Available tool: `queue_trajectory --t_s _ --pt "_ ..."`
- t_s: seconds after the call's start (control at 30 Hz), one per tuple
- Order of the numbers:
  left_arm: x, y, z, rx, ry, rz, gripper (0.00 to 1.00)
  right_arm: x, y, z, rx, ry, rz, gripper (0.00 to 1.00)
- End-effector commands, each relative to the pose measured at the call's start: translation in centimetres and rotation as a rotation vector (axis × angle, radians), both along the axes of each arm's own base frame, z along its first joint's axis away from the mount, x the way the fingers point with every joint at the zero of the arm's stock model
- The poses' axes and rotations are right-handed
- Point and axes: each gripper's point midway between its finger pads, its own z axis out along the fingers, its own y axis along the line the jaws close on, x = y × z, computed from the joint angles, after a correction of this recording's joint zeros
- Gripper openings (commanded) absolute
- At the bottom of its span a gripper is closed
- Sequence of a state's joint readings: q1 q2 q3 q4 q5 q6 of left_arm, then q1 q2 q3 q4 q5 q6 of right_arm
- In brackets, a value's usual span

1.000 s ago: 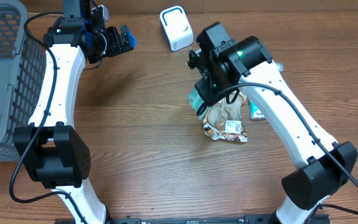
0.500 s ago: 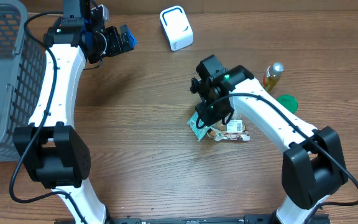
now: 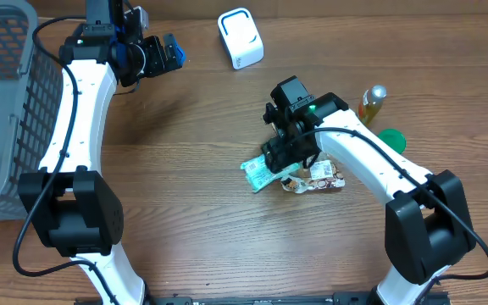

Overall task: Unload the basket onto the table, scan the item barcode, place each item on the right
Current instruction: 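Carry the wipes pack back down and place it beside the snack bag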

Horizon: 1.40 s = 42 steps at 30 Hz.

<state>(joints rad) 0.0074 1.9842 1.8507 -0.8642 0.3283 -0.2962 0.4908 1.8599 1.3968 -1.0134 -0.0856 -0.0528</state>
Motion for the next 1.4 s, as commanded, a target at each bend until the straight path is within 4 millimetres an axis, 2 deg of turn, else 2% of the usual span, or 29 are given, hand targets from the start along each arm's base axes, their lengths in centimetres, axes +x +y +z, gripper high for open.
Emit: queue_trajectory --t_s 0.0,1.37 --pt "0.09 -0.01 0.17 0.008 -0.009 -0.009 1.00 0.37 -0.82 0.03 -0.036 -0.022 -0.015 1.00" --pt "0.09 -0.01 0.17 0.008 -0.009 -0.009 1.00 0.15 -0.93 -0.01 -0.040 -0.014 -0.015 1.00"
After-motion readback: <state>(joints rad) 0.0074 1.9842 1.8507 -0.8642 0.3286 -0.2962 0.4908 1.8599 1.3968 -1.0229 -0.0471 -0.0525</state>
